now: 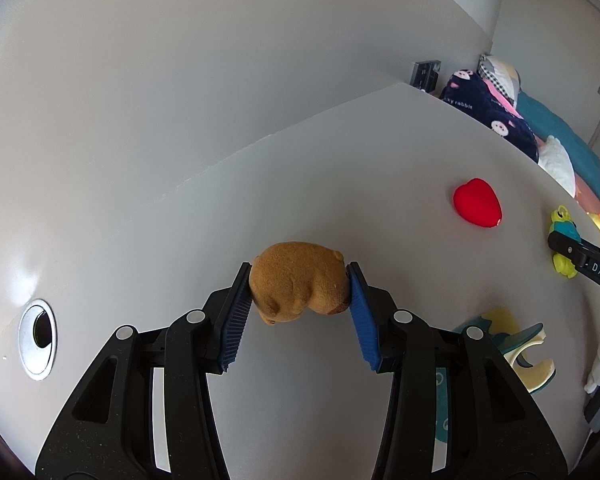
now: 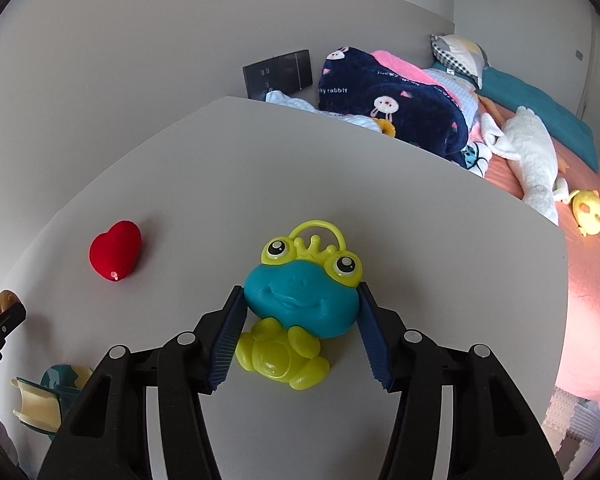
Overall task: Collect trash
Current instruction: 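Carry the brown plush toy and frog toy toward the black bin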
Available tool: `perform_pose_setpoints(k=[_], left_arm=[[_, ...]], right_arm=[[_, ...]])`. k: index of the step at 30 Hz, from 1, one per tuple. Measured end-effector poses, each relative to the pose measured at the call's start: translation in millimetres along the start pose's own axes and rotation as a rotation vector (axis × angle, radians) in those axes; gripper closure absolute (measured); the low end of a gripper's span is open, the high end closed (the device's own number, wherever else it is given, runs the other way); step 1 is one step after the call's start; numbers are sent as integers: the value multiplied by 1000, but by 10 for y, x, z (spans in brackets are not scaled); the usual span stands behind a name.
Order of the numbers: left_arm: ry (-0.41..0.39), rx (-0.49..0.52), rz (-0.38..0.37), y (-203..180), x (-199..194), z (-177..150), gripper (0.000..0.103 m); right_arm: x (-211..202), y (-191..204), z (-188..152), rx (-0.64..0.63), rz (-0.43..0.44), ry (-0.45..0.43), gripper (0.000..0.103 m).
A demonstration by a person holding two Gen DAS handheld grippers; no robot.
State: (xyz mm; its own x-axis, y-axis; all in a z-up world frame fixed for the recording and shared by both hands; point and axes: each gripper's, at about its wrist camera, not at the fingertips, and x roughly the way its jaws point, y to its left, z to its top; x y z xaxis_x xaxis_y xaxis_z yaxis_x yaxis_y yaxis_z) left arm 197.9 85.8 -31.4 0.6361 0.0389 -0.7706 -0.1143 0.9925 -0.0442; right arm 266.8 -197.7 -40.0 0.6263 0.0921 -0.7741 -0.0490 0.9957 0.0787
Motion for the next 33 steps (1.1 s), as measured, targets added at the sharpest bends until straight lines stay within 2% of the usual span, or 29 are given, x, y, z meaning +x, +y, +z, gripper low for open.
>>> perform_pose_setpoints(k=[11,19,33], left_arm=[[-10,5,3,-43,-98,-3,57],[-44,28,-32,-209,-435,-35,57],[-57,88,-82,-555,-944,-329,57]], right_arm=[[-288,40,-179,-7,37,-2,47],[-670,-39,-356,3,46,-20,47],[-1299,-240,-763,17,58,-48,47]])
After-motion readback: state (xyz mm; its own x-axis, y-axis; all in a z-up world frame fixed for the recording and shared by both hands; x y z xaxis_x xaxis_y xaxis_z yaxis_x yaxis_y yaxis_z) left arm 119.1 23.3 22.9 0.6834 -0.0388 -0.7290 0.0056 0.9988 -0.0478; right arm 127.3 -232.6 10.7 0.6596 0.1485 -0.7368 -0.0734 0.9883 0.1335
